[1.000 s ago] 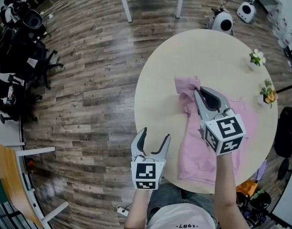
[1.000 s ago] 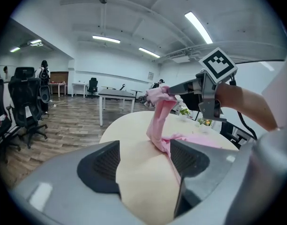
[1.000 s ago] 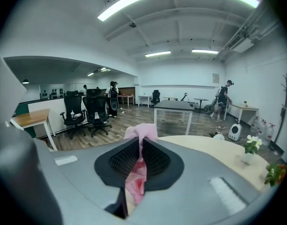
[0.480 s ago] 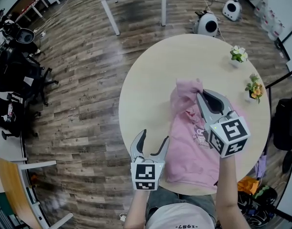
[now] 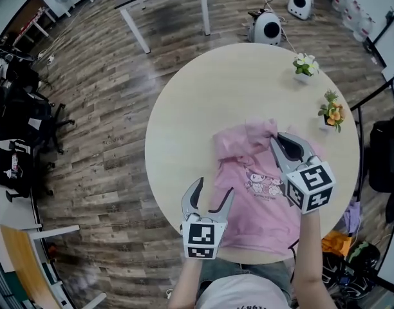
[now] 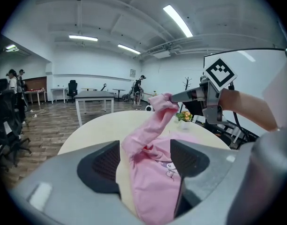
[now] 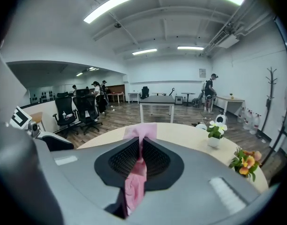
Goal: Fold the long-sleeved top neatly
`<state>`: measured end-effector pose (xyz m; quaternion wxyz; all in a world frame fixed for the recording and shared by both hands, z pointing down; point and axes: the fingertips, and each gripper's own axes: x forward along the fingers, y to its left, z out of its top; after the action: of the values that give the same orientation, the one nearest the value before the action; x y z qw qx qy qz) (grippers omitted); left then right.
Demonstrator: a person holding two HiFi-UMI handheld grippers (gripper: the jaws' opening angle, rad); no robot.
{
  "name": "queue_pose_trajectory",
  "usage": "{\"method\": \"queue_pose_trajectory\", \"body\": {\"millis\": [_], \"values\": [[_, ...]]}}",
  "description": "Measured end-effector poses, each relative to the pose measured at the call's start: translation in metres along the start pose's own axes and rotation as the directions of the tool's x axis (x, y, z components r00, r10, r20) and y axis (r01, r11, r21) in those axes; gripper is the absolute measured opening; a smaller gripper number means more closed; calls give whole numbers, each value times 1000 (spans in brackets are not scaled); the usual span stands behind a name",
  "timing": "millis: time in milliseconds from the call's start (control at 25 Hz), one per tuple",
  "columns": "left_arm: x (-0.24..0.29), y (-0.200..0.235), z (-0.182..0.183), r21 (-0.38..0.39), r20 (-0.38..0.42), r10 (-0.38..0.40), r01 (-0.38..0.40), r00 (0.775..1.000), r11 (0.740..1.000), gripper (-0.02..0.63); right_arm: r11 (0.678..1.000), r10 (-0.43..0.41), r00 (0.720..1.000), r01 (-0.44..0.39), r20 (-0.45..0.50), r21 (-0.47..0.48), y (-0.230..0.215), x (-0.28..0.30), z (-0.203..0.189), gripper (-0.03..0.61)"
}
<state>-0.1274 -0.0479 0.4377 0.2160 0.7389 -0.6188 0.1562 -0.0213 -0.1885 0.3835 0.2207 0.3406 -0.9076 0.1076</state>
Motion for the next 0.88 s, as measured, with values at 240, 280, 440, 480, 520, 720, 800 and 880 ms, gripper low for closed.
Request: {"method": "queue_pose_trajectory", "body": {"millis": [240,280,440,480,520,720,800,880], "values": [[13,-12,-6,24,-36,-21,22,999,999,339,998,-32,993,38,-113,52,-21,1,-60,51],[15,-14,-6,28,-40,-25,26,999,999,339,997,-36,990,44,-135,59,-23,2,-70,51],[23,-21,-8,40,-57,-41,43,998,998,339,994,-46,972,67,-232,83,-31,4,-113,52],[24,-22,-8,41,-60,-44,46,997,998,339,994,-48,966,72,-255,86,-32,5,-123,53],[25,-23,-8,42,-63,-47,50,997,998,339,993,-50,959,77,-278,88,-33,6,-133,54],[31,-27,-10,47,-78,-60,64,995,997,339,991,-74,921,109,-382,72,-38,9,-177,61],[33,-28,-10,49,-82,-65,69,995,996,339,990,-92,906,129,-412,63,-42,11,-191,67],[35,-29,-11,51,-86,-68,73,994,996,339,986,-120,890,157,-439,49,-47,11,-202,75]]}}
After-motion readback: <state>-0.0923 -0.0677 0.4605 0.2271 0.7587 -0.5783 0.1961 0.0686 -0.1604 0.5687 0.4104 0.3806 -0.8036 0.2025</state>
